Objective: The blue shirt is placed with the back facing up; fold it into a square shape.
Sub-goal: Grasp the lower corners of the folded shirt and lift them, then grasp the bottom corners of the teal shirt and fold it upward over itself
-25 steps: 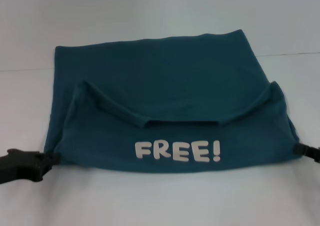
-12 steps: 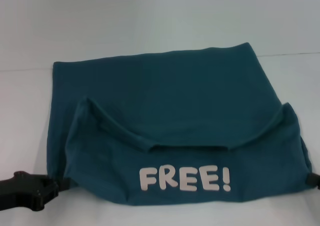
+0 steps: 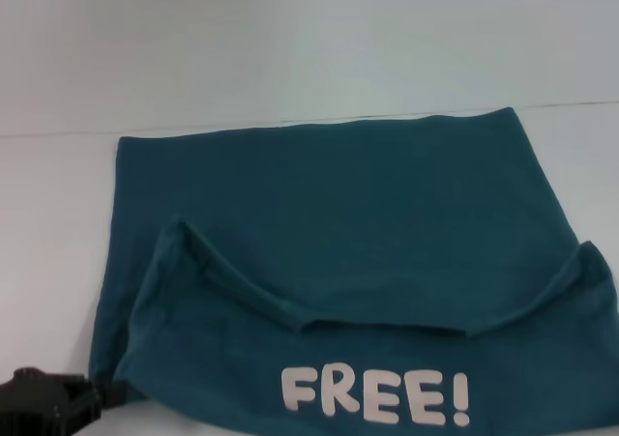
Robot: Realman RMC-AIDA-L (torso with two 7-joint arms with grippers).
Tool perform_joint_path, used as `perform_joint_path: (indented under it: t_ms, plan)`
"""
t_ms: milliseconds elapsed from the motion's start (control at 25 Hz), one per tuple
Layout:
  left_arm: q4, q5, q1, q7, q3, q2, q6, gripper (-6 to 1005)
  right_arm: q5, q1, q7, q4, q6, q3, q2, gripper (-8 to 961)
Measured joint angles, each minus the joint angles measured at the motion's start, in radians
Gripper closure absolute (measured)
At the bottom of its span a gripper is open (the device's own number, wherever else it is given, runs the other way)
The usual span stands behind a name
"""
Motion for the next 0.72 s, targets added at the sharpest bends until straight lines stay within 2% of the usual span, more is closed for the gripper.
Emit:
perform_joint_path:
  t_ms: [360,520,720]
  plan:
    - [0.000,0.062,0.029,0.015,-0.002,-0.002,0.088,970,-0.115,-0.012,-0.046,-0.002,-0.094,0.126,-0.007,921]
    - [0.000,0.068,0.035,0.025,-0.003,-0.002,0.123,969,-0.137,-0.018,-0.055,-0.005,-0.113,0.150,-0.010,920]
    - [0.001,0.078,0.029,0.027,-0.040,0.004,0.141,969,-0.142,-0.019,-0.071,-0.016,-0.135,0.203,-0.010,920]
